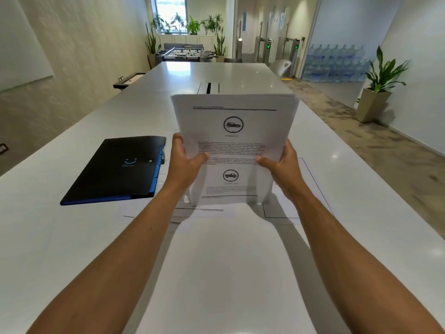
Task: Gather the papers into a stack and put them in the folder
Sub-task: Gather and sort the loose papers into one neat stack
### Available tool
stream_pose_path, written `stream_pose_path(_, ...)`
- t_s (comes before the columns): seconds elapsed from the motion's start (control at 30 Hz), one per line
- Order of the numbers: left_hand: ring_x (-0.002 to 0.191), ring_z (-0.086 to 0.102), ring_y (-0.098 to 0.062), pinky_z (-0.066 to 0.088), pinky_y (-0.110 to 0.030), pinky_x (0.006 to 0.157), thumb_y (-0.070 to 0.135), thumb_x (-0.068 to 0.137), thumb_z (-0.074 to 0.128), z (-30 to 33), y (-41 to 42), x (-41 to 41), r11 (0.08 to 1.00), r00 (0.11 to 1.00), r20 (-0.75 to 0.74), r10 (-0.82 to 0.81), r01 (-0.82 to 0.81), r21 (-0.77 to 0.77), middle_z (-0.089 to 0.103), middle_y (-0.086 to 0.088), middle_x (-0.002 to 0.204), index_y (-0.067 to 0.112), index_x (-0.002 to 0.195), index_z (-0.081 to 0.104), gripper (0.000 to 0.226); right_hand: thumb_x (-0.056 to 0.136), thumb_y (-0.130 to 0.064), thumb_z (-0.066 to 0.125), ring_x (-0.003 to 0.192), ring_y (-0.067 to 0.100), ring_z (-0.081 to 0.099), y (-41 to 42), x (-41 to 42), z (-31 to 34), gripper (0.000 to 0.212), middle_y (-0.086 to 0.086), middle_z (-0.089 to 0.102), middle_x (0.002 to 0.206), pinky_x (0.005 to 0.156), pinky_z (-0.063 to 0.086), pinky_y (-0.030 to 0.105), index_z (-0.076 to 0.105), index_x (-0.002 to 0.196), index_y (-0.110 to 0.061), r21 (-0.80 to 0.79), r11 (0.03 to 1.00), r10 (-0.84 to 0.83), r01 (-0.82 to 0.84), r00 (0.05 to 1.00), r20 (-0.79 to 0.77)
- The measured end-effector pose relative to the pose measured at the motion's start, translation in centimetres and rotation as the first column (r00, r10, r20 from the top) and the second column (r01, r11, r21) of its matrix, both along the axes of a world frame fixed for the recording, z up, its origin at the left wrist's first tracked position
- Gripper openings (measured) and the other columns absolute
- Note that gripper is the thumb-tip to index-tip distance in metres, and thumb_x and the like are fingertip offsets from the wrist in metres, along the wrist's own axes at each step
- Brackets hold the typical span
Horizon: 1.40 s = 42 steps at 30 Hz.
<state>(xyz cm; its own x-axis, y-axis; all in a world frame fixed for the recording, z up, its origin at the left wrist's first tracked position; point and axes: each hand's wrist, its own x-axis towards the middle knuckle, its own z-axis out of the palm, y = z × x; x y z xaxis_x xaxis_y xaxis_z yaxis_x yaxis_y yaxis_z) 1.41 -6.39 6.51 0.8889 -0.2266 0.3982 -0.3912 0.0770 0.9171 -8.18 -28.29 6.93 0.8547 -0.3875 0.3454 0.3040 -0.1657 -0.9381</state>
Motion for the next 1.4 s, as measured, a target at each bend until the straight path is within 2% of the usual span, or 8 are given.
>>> stream_pose_path(0.13,0.111,0.06,-0.018,0.057,-0.039,0.091,0.007,0.082,0.073,-0.4,-0.4,-0.1,0.999,0.998,-0.045,0.041,-0.042,-0.004,0.058,0.006,0.118,0.04,0.111,0.042,0.054,0.079,0.001,0.071,0.104,0.017,0.066,0.5,0.4,-0.4,0.057,0.003,0.066,0.116,0.08,0.06,0.031,0.049,0.129,-0.016,-0.002,1.0,-0.025,0.024,0.999,-0.029)
stream_pose_path(0.33,0.101,0.068,-0.017,0.061,-0.033,0.079,0.028,0.084,0.077,-0.2,-0.1,0.4,0.994,0.997,-0.03,0.077,-0.074,0.076,0.068,0.001,0.116,0.023,0.119,0.054,0.043,0.088,-0.009,0.069,0.096,0.008,0.069,0.2,0.0,0.4,0.031,-0.002,0.068,0.112,0.076,0.058,0.024,0.052,0.111,-0.022,-0.04,0.999,-0.027,0.027,1.0,-0.006)
stream_pose_path(0.43,0.092,0.07,-0.008,0.059,-0.021,0.067,0.03,0.086,0.074,-0.1,-0.2,0.6,0.991,0.991,-0.046,0.125,-0.122,0.052,0.07,0.006,0.11,0.02,0.121,0.058,0.04,0.091,-0.029,0.069,0.084,0.002,0.066,-0.9,0.0,0.6,0.029,-0.008,0.066,0.098,0.075,0.054,0.021,0.053,0.114,-0.025,-0.073,0.97,-0.237,0.234,0.971,-0.042)
stream_pose_path(0.53,0.093,0.071,-0.013,0.061,-0.029,0.07,0.028,0.086,0.074,-1.0,0.4,1.4,0.995,0.982,-0.159,0.099,-0.097,0.021,0.07,0.005,0.112,0.025,0.122,0.056,0.04,0.086,-0.041,0.07,0.098,0.019,0.064,-4.5,-1.0,-0.2,0.044,0.003,0.065,0.106,0.085,0.051,0.035,0.052,0.12,-0.019,-0.303,0.807,-0.581,0.507,0.775,-0.247)
stream_pose_path(0.67,0.097,0.073,-0.023,0.061,-0.043,0.073,0.014,0.087,0.073,-4.1,1.7,2.5,0.998,0.93,-0.365,-0.036,0.012,-0.069,0.072,-0.001,0.112,0.026,0.118,0.058,0.036,0.08,-0.038,0.072,0.124,0.039,0.046,-7.4,-3.5,-3.5,0.065,0.019,0.053,0.132,0.099,0.04,0.047,0.045,0.132,-0.01,-0.656,0.691,-0.711,0.304,0.448,-0.542)
stream_pose_path(0.8,0.089,0.074,-0.022,0.06,-0.038,0.066,0.004,0.088,0.07,-6.8,2.0,3.2,0.997,0.874,-0.485,-0.039,0.006,-0.071,0.074,-0.002,0.105,0.027,0.107,0.061,0.031,0.073,-0.052,0.071,0.121,0.039,0.044,-7.2,-4.7,-5.9,0.074,0.021,0.051,0.127,0.095,0.036,0.047,0.042,0.127,-0.012,-0.752,0.642,-0.75,0.153,0.328,-0.574)
stream_pose_path(1.03,0.075,0.075,-0.018,0.058,-0.032,0.055,0.007,0.089,0.07,-9.2,3.6,3.6,0.992,0.837,-0.54,0.091,-0.03,0.122,0.073,-0.002,0.101,0.026,0.1,0.06,0.025,0.067,-0.062,0.075,0.117,0.036,0.048,-7.9,-4.1,-5.3,0.081,0.017,0.054,0.124,0.091,0.039,0.045,0.045,0.124,-0.014,-0.789,0.607,-0.779,0.098,0.274,-0.565)
stream_pose_path(1.4,0.087,0.07,-0.022,0.058,-0.03,0.052,0.009,0.092,0.066,-8.9,3.6,3.0,0.981,0.813,-0.569,0.124,-0.012,0.196,0.069,0.001,0.104,0.021,0.117,0.056,0.029,0.066,-0.023,0.086,0.095,0.035,0.062,-8.1,-3.3,-4.9,0.046,0.013,0.063,0.104,0.076,0.053,0.037,0.055,0.097,-0.009,-0.531,0.804,-0.593,0.266,0.427,-0.683)
